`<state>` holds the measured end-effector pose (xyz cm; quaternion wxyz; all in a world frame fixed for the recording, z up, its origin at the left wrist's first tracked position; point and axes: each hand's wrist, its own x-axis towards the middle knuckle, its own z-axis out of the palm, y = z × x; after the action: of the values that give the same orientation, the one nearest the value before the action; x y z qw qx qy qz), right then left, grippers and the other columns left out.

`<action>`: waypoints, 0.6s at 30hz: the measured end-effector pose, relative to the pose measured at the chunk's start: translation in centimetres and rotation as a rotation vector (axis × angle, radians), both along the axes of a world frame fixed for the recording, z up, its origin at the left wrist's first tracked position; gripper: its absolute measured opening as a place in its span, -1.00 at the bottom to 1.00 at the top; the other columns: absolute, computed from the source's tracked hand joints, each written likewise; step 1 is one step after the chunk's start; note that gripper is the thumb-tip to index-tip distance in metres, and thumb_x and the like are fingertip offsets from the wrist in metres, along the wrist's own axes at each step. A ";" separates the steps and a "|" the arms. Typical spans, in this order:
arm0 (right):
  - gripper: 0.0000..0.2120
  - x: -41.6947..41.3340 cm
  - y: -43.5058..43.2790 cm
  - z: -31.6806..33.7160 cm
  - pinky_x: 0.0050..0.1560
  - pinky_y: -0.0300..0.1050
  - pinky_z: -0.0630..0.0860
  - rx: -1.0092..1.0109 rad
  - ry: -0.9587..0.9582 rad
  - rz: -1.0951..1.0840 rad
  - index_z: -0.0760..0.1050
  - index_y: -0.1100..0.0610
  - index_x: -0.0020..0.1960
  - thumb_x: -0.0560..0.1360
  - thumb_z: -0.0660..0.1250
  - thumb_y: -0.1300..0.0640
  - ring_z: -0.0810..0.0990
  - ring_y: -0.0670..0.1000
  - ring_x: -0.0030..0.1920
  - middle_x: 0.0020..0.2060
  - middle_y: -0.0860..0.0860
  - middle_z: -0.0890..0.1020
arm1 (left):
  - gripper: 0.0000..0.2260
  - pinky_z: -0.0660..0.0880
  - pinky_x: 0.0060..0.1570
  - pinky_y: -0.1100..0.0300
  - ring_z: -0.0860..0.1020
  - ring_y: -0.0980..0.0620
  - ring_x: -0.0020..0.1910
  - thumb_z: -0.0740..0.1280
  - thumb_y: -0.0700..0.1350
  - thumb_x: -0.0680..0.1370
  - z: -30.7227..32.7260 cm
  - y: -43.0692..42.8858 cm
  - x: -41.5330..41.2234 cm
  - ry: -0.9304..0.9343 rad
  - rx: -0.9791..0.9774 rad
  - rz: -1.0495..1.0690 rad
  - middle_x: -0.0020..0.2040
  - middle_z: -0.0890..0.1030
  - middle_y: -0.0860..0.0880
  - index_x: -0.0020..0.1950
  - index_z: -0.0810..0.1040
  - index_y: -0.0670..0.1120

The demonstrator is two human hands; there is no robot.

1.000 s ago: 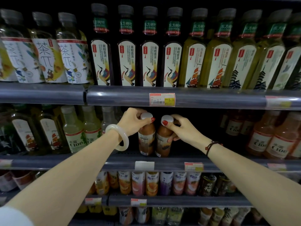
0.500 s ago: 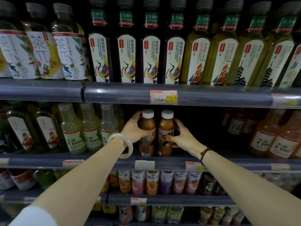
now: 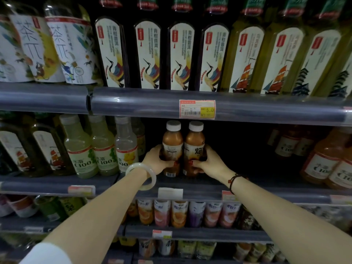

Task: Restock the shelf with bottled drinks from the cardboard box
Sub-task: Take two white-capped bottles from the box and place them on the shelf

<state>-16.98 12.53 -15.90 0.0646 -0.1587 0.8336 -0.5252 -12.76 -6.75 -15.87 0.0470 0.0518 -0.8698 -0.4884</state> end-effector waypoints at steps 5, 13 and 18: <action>-0.46 -1.7 -0.9 -0.2 -0.06 -0.02 0.62 -0.046 -0.043 -0.014 0.30 0.13 0.36 0.44 0.42 0.27 0.57 0.03 0.04 0.17 0.11 0.55 | -0.42 0.40 0.22 0.15 0.48 -0.08 0.33 0.48 -0.14 0.42 0.2 -0.4 -1.3 -0.012 -0.007 0.018 0.33 0.52 -0.11 0.39 0.37 -0.10; -0.48 -2.4 -1.2 -0.4 0.18 0.19 0.53 -0.053 -0.027 -0.001 0.32 0.10 0.33 0.44 0.42 0.24 0.57 0.19 0.17 0.20 0.14 0.56 | -0.40 0.42 0.31 0.05 0.46 -0.10 0.35 0.48 -0.14 0.43 0.1 -0.3 -1.9 -0.037 0.018 0.045 0.35 0.50 -0.11 0.42 0.35 -0.10; -0.68 -2.2 -0.8 -0.3 -0.32 -0.21 0.57 0.081 -0.056 0.008 0.44 0.18 0.23 0.50 0.36 0.17 0.63 0.07 -0.12 0.10 0.15 0.61 | -0.48 0.52 0.22 -0.05 0.53 -0.13 0.25 0.48 -0.10 0.43 0.2 0.3 -0.9 -0.070 0.012 0.105 0.28 0.56 -0.13 0.36 0.43 -0.13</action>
<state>-19.18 11.73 -16.19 0.0964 -0.1445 0.8515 -0.4948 -13.62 -6.48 -15.70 0.0416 0.1147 -0.8641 -0.4883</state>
